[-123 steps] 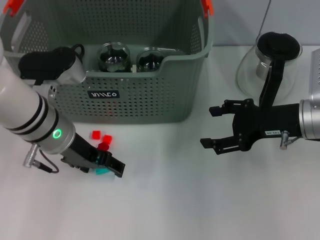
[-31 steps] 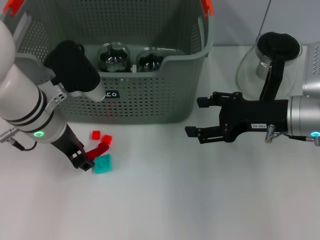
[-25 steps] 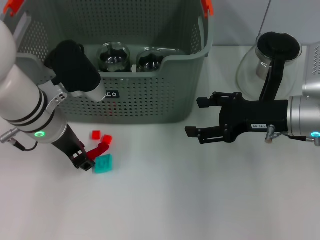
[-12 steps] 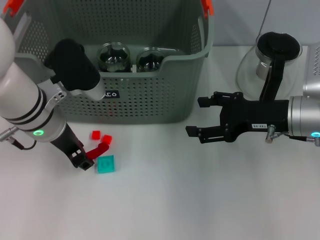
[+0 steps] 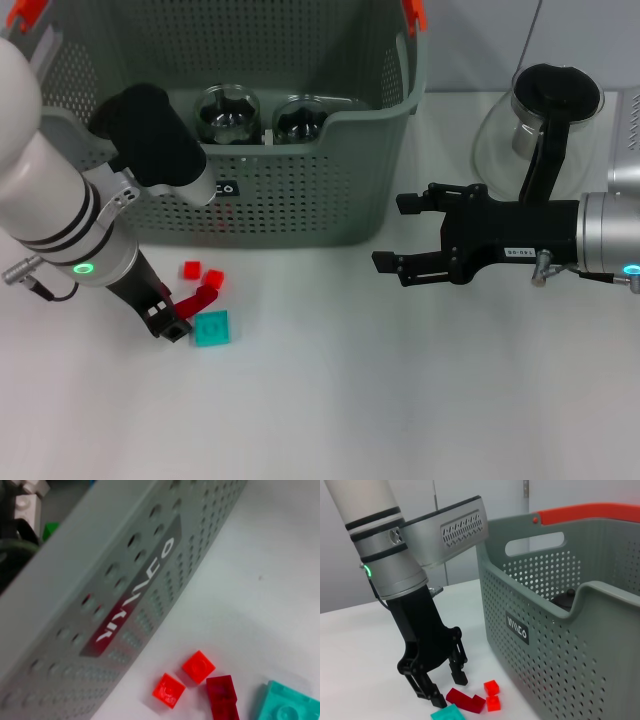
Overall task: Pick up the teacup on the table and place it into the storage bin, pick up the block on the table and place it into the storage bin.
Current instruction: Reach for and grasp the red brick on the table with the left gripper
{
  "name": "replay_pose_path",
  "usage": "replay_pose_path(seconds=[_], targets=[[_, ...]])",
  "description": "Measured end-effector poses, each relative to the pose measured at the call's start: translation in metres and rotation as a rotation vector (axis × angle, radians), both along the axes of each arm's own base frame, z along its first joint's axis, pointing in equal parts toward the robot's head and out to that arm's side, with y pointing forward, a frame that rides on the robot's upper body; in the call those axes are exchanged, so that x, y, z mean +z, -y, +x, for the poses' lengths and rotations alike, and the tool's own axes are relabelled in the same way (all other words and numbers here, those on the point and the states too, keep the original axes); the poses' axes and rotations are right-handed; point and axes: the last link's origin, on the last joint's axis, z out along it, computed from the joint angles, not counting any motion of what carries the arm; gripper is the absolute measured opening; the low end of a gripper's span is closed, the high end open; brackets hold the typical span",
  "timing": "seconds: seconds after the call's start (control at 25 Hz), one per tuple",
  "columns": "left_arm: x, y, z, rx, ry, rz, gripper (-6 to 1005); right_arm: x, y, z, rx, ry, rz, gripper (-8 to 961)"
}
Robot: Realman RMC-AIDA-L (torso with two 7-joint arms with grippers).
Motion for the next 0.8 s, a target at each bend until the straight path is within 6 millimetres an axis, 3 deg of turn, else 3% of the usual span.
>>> replay_pose_path(seconds=[0.8], targets=[[-0.0069,-0.0019,0.0061,-0.017,-0.003,-0.015,505,0.0000,0.0002,0.0008,-0.001,0.001,0.002,914]])
